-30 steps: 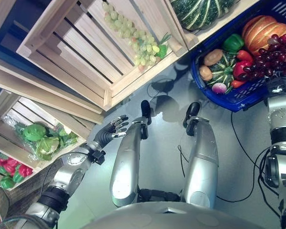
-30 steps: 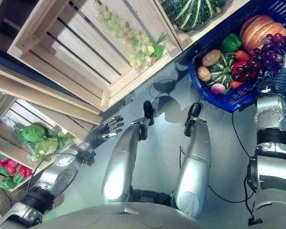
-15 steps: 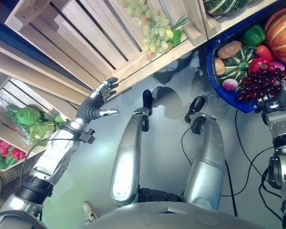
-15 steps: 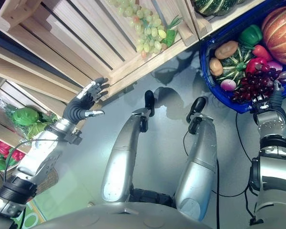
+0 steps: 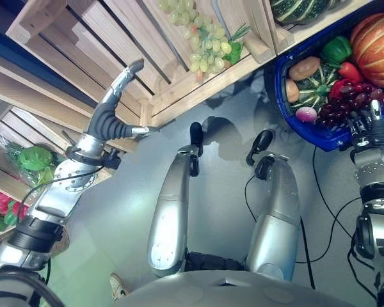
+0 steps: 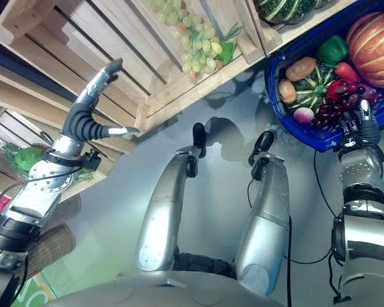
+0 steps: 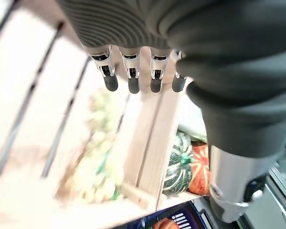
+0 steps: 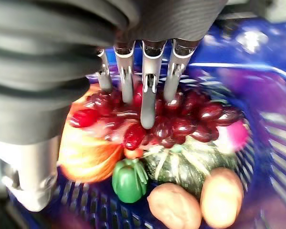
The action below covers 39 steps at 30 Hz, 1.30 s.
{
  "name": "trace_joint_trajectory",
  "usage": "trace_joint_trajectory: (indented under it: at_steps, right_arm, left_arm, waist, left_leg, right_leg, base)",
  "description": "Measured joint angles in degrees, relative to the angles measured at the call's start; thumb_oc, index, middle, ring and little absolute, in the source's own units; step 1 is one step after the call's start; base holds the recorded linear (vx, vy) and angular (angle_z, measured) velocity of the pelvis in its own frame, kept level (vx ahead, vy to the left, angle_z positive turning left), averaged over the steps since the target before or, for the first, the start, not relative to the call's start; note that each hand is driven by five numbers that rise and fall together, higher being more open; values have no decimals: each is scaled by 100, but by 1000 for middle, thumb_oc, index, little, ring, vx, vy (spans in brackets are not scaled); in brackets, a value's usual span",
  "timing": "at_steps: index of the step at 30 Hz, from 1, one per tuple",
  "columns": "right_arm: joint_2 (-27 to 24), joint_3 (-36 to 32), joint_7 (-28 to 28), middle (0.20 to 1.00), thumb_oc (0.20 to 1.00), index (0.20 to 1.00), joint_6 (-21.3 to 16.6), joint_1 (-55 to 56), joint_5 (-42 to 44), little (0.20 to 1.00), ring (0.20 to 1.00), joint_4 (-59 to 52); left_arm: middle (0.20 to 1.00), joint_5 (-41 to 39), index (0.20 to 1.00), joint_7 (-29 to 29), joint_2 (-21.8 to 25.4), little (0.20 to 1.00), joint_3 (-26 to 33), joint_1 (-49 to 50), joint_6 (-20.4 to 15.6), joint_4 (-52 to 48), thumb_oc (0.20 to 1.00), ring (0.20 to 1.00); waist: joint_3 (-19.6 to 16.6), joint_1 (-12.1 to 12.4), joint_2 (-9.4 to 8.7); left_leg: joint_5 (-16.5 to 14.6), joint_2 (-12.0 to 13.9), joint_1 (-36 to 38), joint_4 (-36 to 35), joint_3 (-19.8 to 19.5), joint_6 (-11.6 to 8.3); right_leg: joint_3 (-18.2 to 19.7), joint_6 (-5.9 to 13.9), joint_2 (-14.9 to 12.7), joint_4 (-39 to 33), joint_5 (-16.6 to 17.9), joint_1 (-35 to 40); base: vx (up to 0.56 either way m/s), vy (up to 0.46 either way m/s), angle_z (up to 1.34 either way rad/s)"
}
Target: Pick up fruits and vegetables into the basket
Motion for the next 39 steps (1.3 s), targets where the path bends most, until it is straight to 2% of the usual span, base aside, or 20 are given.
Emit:
trace_joint_trajectory:
  at_steps: [3, 8, 10, 15, 17, 18, 20, 23, 25, 27, 34, 37, 39]
  right_arm:
    - [0, 1, -668, 1000, 1000, 1000, -22, 206, -1124, 1000, 1000, -523]
    - [32, -36, -1390, 1000, 1000, 1000, 189, 841, -1935, 1000, 1000, -1256]
    - [284, -89, -1645, 1000, 1000, 1000, 266, 1347, -2290, 1000, 1000, -2142]
    - [569, -67, -1715, 1000, 1000, 1000, 232, 2077, -3116, 1000, 1000, -3457]
    - [563, -190, -1700, 1000, 1000, 1000, 132, 2327, -3306, 1000, 1000, -3733]
    - [564, -245, -1663, 1000, 1000, 1000, 61, 2448, -3324, 1000, 1000, -3912]
    - [546, -307, -1553, 1000, 1000, 1000, -224, 2591, -3416, 1000, 1000, -4093]
    - [547, -346, -1517, 1000, 1000, 1000, -476, 2744, -3464, 1000, 1000, -4275]
    - [518, -321, -1448, 1000, 1000, 1000, -702, 2767, -3533, 1000, 1000, -4472]
    - [474, -324, -1443, 1000, 1000, 1000, -810, 2757, -3533, 1000, 1000, -4556]
    - [193, -305, -1335, 1000, 1000, 1000, -899, 2692, -3589, 1000, 1000, -4967]
    - [134, -318, -1317, 1000, 1000, 1000, -922, 2632, -3593, 1000, 1000, -5101]
    - [108, -325, -1286, 1000, 1000, 1000, -930, 2633, -3591, 1000, 1000, -5172]
  left_arm:
    - [1000, 1122, 1000, 729, 26, 1000, 86, -30, 0, -24, 1000, 1000]
    - [1000, 2525, 1000, 1509, 54, 1000, 306, -58, 170, -35, 1000, 1000]
    - [1000, 3254, 1000, 1819, 128, 1000, 426, -133, 524, -15, 1000, 1000]
    - [1000, 4397, 1000, 2356, 351, 1000, 674, -91, 1092, 32, 1000, 1000]
    - [1000, 4865, 1000, 2563, 470, 1000, 784, -92, 1324, 49, 1000, 1000]
    - [1000, 5025, 1000, 2640, 585, 1000, 774, -82, 1428, 99, 1000, 1000]
    - [1000, 5378, 1000, 2787, 815, 1000, 751, -52, 1724, 387, 1000, 1000]
    - [1000, 5619, 1000, 2784, 881, 1000, 576, -73, 2117, 593, 1000, 1000]
    - [1000, 5649, 1000, 2697, 1065, 1000, -68, -243, 2641, 1122, 1000, 1000]
    - [1000, 5640, 1000, 2546, 1059, 1000, -329, -272, 2880, 1310, 1000, 1000]
    - [1000, 5543, 1000, 2049, 1027, 1000, -1478, -1019, 3013, 2187, 1000, 1000]
    - [1000, 5263, 1000, 1824, 924, 1000, -1629, -1155, 3014, 2512, 1000, 1000]
    - [1000, 5008, 1000, 1689, 703, 1000, -1635, -1194, 3000, 2813, 1000, 1000]
  waist:
    - [0, -158, -1]
    - [3, -403, -5]
    - [10, -602, -17]
    - [11, -1004, -19]
    - [11, -1222, -18]
    - [11, -1251, -17]
    - [7, -1462, -12]
    - [6, -1615, -10]
    - [5, -1684, -8]
    - [5, -1776, -8]
    - [3, -1910, -4]
    - [3, -2005, -3]
    - [2, -2054, -2]
  left_leg:
    - [-9, 10, 188, -85, 116, 41]
    - [-50, 38, 462, -187, 272, 84]
    - [-83, 90, 632, -224, 382, 101]
    - [-184, 109, 1145, -410, 689, 168]
    - [-201, 107, 1302, -456, 834, 193]
    - [-205, 107, 1337, -472, 898, 202]
    - [-229, 94, 1453, -549, 1053, 220]
    - [-236, 90, 1564, -601, 1188, 216]
    - [-245, 94, 1663, -678, 1323, 201]
    - [-253, 94, 1719, -729, 1395, 185]
    - [-252, 94, 1801, -874, 1661, 145]
    - [-261, 98, 1815, -905, 1688, 133]
    - [-266, 95, 1858, -920, 1714, 122]
  right_leg:
    - [113, 71, 62, -200, 114, 147]
    - [228, 107, 140, -430, 247, 374]
    - [319, 150, 217, -581, 324, 526]
    - [624, 312, 308, -824, 395, 868]
    - [782, 359, 297, -877, 422, 923]
    - [816, 366, 308, -885, 439, 916]
    - [940, 383, 312, -906, 468, 918]
    - [1056, 385, 317, -926, 479, 907]
    - [1176, 403, 382, -934, 477, 887]
    - [1254, 402, 412, -949, 476, 873]
    - [1475, 371, 509, -943, 494, 712]
    - [1503, 402, 523, -943, 466, 691]
    - [1496, 354, 526, -929, 494, 695]
  base:
    - [-3, 124, -22]
    - [-29, 109, -16]
    - [26, 180, -24]
    - [40, 177, -29]
    - [51, 208, -24]
    - [37, 184, -31]
    - [31, 155, -28]
    - [38, 171, -21]
    - [38, 130, -26]
    - [34, 114, -22]
    - [36, 94, -16]
    - [87, 65, -7]
    - [35, 67, -9]
